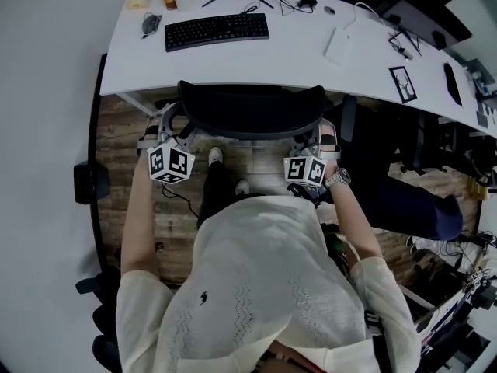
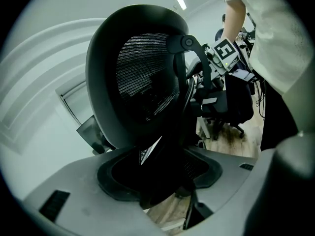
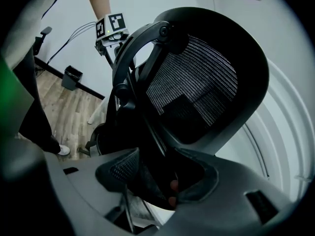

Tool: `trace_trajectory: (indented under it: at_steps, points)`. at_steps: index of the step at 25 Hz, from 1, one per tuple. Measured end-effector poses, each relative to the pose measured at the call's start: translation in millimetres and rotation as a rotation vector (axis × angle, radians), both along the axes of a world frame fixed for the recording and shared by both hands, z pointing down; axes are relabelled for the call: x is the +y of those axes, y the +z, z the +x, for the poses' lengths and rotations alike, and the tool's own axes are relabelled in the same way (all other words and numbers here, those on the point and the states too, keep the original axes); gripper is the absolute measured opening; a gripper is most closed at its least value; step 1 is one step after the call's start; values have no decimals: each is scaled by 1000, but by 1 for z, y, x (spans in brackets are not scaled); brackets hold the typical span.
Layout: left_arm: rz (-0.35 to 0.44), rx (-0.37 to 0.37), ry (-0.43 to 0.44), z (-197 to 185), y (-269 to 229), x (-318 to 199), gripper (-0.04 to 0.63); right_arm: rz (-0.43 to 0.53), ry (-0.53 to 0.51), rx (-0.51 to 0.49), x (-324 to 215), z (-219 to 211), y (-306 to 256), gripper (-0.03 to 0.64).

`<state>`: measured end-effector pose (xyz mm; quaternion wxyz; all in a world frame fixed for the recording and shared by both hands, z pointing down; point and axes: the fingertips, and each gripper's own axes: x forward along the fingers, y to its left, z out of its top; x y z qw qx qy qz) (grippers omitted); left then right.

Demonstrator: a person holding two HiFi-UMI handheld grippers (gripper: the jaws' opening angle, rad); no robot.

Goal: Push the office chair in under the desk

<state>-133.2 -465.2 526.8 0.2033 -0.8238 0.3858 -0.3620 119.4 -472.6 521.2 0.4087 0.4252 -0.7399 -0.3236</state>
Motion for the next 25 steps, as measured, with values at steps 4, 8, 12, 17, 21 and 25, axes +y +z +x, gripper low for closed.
trace_trajectory:
  at_steps: [4, 8, 12, 17, 21, 25]
  points:
    - [5, 1, 4, 0, -1, -6, 238, 2, 9, 0, -6, 0, -1, 225]
    - [8, 5, 7, 1, 0, -9, 238, 6, 8, -3, -10, 1, 0, 227]
    - [11, 8, 12, 1, -1, -10, 239, 7, 8, -6, -11, 1, 0, 229]
    - [13, 10, 17, -1, 0, -14, 239, 10, 0, -7, -15, -1, 0, 230]
    - [15, 10, 26, -2, -1, -16, 239, 15, -7, -9, -16, -2, -1, 230]
    - [14, 9, 28, -4, -1, -18, 239, 18, -4, -12, -17, -4, -1, 231]
